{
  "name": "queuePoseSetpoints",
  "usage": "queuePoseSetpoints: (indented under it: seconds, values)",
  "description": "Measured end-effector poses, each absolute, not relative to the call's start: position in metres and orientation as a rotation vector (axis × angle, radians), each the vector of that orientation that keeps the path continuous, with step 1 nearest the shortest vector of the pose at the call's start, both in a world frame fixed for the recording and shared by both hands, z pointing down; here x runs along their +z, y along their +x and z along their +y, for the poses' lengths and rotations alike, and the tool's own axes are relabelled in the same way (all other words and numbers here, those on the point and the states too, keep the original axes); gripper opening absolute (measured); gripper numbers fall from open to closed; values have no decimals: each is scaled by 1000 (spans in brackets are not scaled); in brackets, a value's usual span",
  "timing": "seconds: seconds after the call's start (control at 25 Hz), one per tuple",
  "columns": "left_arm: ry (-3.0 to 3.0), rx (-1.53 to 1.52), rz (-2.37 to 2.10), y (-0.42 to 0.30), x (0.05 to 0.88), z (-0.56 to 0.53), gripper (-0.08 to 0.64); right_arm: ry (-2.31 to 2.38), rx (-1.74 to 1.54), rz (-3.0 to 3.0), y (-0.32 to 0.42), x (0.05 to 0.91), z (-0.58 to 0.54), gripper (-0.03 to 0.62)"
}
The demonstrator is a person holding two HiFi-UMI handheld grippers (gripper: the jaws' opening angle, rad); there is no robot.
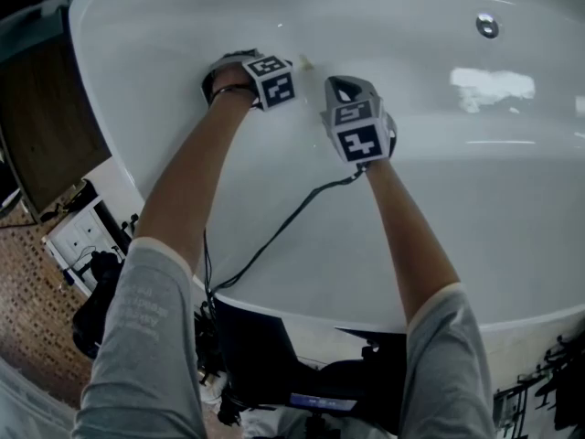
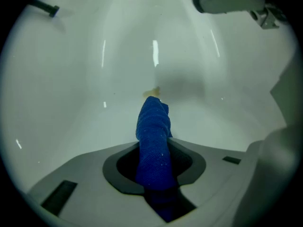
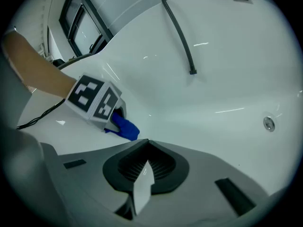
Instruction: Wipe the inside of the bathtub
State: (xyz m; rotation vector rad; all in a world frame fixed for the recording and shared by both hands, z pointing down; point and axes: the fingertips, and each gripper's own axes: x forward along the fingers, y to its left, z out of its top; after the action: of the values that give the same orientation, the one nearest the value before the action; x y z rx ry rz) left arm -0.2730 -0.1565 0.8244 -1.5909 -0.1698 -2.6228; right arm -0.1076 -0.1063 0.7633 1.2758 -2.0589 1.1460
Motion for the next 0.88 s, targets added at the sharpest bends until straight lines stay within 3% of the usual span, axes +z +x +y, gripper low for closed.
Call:
queuePoseSetpoints:
  seconds: [0.28, 0.64, 0.88]
  values:
    - [-1614, -2584, -74, -265, 831, -207, 126, 1279, 1150, -2044, -105, 782, -105, 9]
    - [-1594, -2684, -419, -267, 844, -97, 126, 1271, 1140, -2046, -104, 777, -107, 9]
    - [-1661, -2645, -293, -259, 860, -136, 126, 1287, 1138, -2037, -95, 783, -110, 9]
